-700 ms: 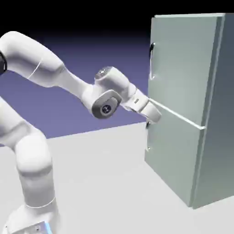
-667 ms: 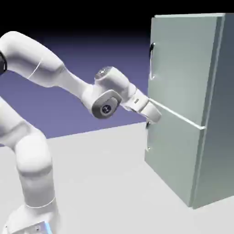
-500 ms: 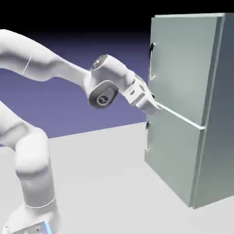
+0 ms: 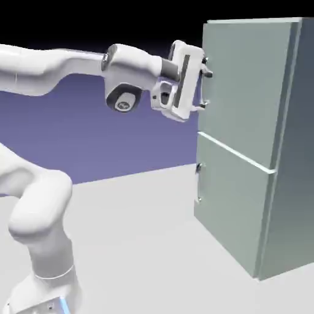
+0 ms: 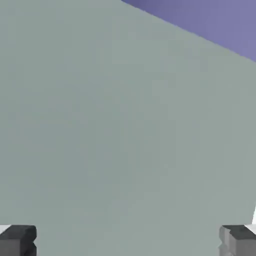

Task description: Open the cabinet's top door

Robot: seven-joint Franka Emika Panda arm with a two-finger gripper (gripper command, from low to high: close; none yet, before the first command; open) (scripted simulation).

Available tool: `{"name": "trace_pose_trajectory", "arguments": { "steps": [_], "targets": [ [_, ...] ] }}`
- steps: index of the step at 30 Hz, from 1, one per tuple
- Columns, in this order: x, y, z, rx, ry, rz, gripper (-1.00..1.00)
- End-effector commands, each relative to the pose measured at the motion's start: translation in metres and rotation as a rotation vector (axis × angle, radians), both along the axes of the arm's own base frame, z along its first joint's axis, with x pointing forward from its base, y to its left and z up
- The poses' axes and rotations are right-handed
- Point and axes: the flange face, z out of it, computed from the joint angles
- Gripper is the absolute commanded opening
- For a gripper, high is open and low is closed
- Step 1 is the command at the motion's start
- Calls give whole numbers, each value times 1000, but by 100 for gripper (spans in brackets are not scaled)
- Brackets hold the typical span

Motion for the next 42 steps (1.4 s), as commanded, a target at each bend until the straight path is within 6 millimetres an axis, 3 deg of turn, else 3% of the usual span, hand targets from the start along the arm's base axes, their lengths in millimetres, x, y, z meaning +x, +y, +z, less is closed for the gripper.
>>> {"name": "trace_pose_trajectory", "arguments": {
  "steps": [1, 10, 19, 28, 30, 35, 36, 37, 42],
  "targets": [
    [-2, 4, 4, 57, -22, -18, 0],
    [-7, 51, 19, 572, -194, -127, 0],
    [6, 106, 0, 1088, -298, -174, 0],
    [40, 157, -55, 1605, -321, -216, 0],
    [41, 159, -58, 1625, -321, -218, 0],
    [91, 156, -58, 1625, -321, -218, 0],
    [91, 156, -58, 1625, -321, -218, -100],
    [91, 156, -58, 1625, -321, -218, -100],
    [50, 137, -58, 1639, -217, -122, -100]
  ]
}}
